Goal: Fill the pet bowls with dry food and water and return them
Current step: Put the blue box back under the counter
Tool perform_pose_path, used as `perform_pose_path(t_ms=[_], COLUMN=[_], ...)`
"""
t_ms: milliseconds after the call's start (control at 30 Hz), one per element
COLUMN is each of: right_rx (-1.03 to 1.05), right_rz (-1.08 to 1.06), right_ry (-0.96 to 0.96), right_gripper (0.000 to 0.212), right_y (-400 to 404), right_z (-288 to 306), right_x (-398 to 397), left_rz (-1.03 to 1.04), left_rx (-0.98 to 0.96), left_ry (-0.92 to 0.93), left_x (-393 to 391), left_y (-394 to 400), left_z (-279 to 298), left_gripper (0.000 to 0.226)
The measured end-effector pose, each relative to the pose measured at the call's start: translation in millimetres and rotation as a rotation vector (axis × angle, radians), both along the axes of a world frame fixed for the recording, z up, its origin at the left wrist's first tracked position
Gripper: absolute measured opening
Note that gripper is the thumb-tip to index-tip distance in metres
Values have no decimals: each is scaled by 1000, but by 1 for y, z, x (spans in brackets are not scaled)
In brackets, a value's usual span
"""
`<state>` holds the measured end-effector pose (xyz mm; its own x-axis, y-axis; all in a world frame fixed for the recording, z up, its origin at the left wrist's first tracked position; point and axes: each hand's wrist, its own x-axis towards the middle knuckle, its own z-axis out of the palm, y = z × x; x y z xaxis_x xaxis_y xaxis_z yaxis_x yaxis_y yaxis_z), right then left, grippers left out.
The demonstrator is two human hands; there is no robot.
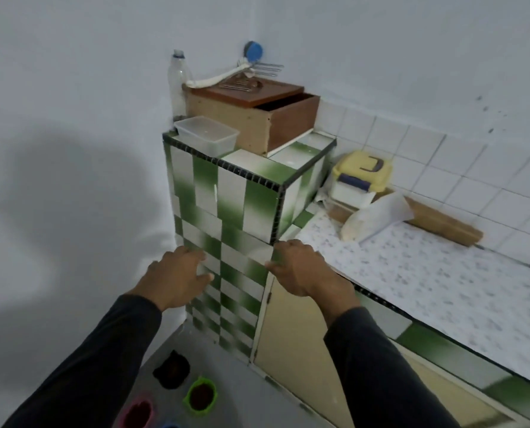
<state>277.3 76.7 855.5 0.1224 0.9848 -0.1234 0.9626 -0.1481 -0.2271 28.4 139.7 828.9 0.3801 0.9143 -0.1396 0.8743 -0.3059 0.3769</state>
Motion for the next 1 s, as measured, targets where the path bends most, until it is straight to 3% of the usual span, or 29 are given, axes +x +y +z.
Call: perform_pose_path(t_ms=[100, 300, 1000], right_rx=[6, -10, -30], right_rz=[-98, -264, -809], right_ry=[12, 27, 74], right_gripper=[57, 53, 50], right_y=[-36, -130, -494], right_z=[-1, -3, -46], right_x=[38, 123, 370], left_rz=[-86, -216, -769], left_rx=[-7, 48, 58], left_ry=[-30, 37, 67], left_x=[42, 146, 484], left_y=[-16, -68, -332], left_z=[1, 5, -36], left_gripper=[41, 55, 60])
